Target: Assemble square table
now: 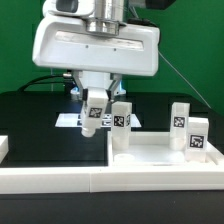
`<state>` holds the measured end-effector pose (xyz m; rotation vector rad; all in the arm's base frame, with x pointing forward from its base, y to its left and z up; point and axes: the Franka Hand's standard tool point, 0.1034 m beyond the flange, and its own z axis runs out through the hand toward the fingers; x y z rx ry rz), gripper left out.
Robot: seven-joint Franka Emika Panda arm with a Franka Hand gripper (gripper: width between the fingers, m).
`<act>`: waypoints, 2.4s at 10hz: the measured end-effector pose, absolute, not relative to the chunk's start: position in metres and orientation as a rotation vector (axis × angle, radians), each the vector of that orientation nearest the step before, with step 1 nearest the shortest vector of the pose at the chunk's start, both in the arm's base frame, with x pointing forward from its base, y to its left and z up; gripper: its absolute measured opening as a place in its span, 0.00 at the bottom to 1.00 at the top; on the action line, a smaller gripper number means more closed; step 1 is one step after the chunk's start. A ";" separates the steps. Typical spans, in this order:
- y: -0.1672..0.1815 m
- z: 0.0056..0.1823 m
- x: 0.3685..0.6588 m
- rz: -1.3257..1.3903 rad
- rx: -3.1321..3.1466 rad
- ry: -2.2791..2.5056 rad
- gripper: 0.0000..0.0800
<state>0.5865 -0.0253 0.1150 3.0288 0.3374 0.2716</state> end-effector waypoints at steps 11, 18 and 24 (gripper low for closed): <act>-0.009 0.137 0.619 0.506 3.005 0.264 0.36; -0.015 0.138 0.623 0.695 2.913 0.261 0.36; -0.007 0.147 0.637 0.700 2.962 0.280 0.36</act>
Offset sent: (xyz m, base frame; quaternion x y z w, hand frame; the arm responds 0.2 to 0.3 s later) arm 0.0122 0.0033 0.0276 -0.0572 -0.0291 -0.0012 0.9979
